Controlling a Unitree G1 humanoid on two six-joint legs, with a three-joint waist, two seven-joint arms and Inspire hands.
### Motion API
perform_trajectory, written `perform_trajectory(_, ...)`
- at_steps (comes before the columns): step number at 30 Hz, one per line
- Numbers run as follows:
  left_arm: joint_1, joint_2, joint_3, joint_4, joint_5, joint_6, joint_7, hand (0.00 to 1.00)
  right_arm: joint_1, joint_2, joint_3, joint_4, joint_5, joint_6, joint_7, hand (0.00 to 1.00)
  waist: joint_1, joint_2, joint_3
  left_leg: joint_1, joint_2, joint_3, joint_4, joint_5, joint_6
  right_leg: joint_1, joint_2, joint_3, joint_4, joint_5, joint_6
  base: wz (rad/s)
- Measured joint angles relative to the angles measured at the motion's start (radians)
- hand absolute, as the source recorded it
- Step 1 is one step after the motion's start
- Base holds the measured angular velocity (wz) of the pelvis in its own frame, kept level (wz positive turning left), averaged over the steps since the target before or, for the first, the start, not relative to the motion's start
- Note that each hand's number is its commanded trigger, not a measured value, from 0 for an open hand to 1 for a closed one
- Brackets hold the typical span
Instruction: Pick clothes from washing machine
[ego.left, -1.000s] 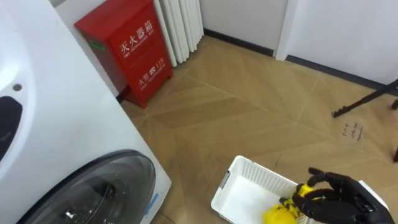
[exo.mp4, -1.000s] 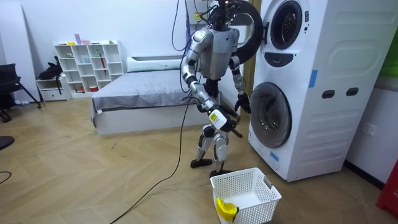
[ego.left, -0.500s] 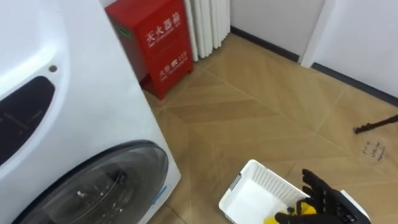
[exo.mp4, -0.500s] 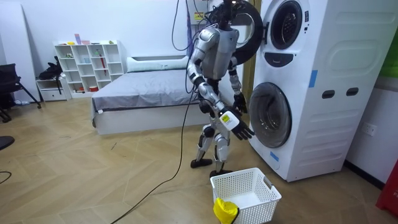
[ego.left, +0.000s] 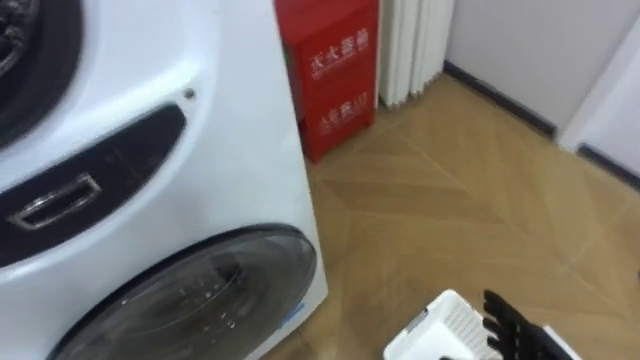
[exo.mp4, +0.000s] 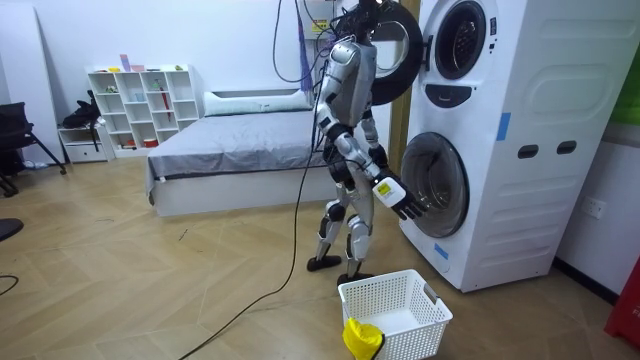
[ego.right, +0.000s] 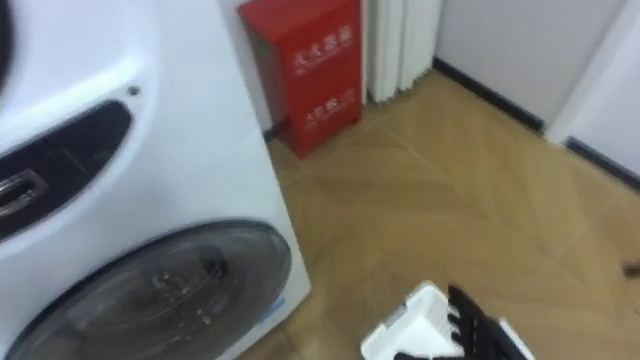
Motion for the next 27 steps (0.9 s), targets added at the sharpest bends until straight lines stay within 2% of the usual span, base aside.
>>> perform_trajectory(3, 0.026, -0.007, -0.003, -0.007, 0.021, 0.002, 0.015, 0.00, 0.052, 0.013, 0.010, 0.053, 0.007, 0.000, -0.024, 0.00, 0.021, -0.015, -0.0043, 0.040, 0.012, -0.045, -0.009, 0.004, -0.007, 0.065, -0.011, -0.056, -0.033, -0.006, -0.009, 0.48)
perform_trajectory(5, 0.057, -0.013, -0.009, -0.014, 0.012, 0.010, 0.045, 0.00, 0.071, 0.032, 0.032, 0.141, 0.036, -0.002, -0.048, 0.00, 0.032, -0.032, -0.0125, 0.071, 0.018, -0.069, -0.027, 0.014, -0.016, 0.119, -0.018, -0.092, -0.065, -0.010, -0.015, 0.55)
perform_trajectory(6, 0.061, -0.018, -0.010, -0.015, 0.012, 0.013, 0.052, 0.00, 0.074, 0.037, 0.036, 0.171, 0.048, -0.001, -0.056, 0.00, 0.038, -0.036, -0.0134, 0.083, 0.020, -0.072, -0.034, 0.017, -0.018, 0.133, -0.020, -0.103, -0.076, -0.009, -0.015, 0.45)
perform_trajectory(8, 0.089, -0.038, -0.011, -0.018, 0.018, 0.014, 0.068, 0.00, 0.077, 0.063, 0.049, 0.275, 0.081, 0.001, -0.087, 0.00, 0.072, -0.063, -0.0177, 0.118, 0.021, -0.080, -0.062, 0.027, -0.022, 0.169, -0.027, -0.131, -0.089, -0.013, -0.024, 0.35)
perform_trajectory(9, 0.095, -0.041, -0.010, -0.020, 0.017, 0.015, 0.071, 0.00, 0.076, 0.072, 0.049, 0.294, 0.087, 0.001, -0.093, 0.00, 0.075, -0.064, -0.0192, 0.124, 0.021, -0.084, -0.066, 0.029, -0.022, 0.176, -0.029, -0.138, -0.090, -0.015, -0.024, 0.39)
perform_trajectory(11, 0.118, -0.048, -0.005, -0.029, 0.020, 0.020, 0.085, 0.00, 0.059, 0.104, 0.050, 0.380, 0.088, 0.000, -0.111, 0.00, 0.083, -0.084, -0.0144, 0.134, 0.022, -0.107, -0.075, 0.038, -0.023, 0.205, -0.039, -0.168, -0.115, -0.014, -0.024, 0.44)
perform_trajectory(13, 0.127, -0.061, 0.011, -0.032, 0.029, 0.032, 0.094, 0.00, 0.053, 0.113, 0.050, 0.441, 0.089, 0.001, -0.119, 0.00, 0.106, -0.091, -0.0149, 0.146, 0.023, -0.125, -0.085, 0.042, -0.023, 0.230, -0.037, -0.174, -0.141, -0.008, -0.022, 0.31)
perform_trajectory(15, 0.131, -0.073, 0.018, -0.035, 0.029, 0.035, 0.103, 0.00, 0.051, 0.115, 0.050, 0.482, 0.090, 0.000, -0.133, 0.00, 0.127, -0.092, -0.0152, 0.151, 0.024, -0.140, -0.086, 0.042, -0.022, 0.249, -0.039, -0.183, -0.159, -0.005, -0.018, 0.28)
perform_trajectory(17, 0.133, -0.075, 0.023, -0.032, 0.027, 0.039, 0.111, 0.00, 0.044, 0.119, 0.050, 0.543, 0.092, -0.001, -0.144, 0.00, 0.134, -0.096, -0.0125, 0.160, 0.023, -0.168, -0.091, 0.043, -0.021, 0.271, -0.046, -0.212, -0.174, -0.005, -0.017, 0.29)
perform_trajectory(19, 0.135, -0.076, 0.025, -0.032, 0.027, 0.042, 0.115, 0.00, 0.043, 0.124, 0.051, 0.581, 0.123, -0.002, -0.154, 0.00, 0.147, -0.099, -0.0115, 0.166, 0.024, -0.183, -0.091, 0.043, -0.021, 0.289, -0.049, -0.222, -0.190, -0.006, -0.015, 0.25)
perform_trajectory(21, 0.135, -0.081, 0.037, -0.033, 0.027, 0.042, 0.121, 0.00, 0.041, 0.127, 0.050, 0.615, 0.144, -0.004, -0.161, 0.00, 0.154, -0.105, -0.0064, 0.175, 0.024, -0.191, -0.096, 0.043, -0.020, 0.306, -0.049, -0.228, -0.205, -0.006, -0.014, 0.18)
perform_trajectory(24, 0.149, -0.084, 0.075, -0.033, 0.028, 0.044, 0.123, 0.00, 0.030, 0.134, 0.050, 0.655, 0.177, -0.008, -0.160, 0.00, 0.158, -0.106, -0.0091, 0.184, 0.023, -0.212, -0.104, 0.044, -0.019, 0.318, -0.049, -0.232, -0.210, -0.006, -0.012, 0.09)
perform_trajectory(25, 0.153, -0.081, 0.083, -0.032, 0.028, 0.044, 0.125, 0.00, 0.028, 0.137, 0.050, 0.666, 0.187, -0.008, -0.159, 0.00, 0.158, -0.111, -0.0035, 0.193, 0.024, -0.214, -0.105, 0.044, -0.019, 0.332, -0.050, -0.242, -0.211, -0.006, -0.011, 0.05)
perform_trajectory(27, 0.163, -0.081, 0.100, -0.033, 0.027, 0.044, 0.125, 0.00, 0.026, 0.140, 0.050, 0.683, 0.204, -0.008, -0.153, 0.00, 0.165, -0.112, -0.0023, 0.204, 0.025, -0.218, -0.107, 0.044, -0.019, 0.349, -0.050, -0.246, -0.223, -0.006, -0.011, 0.03)
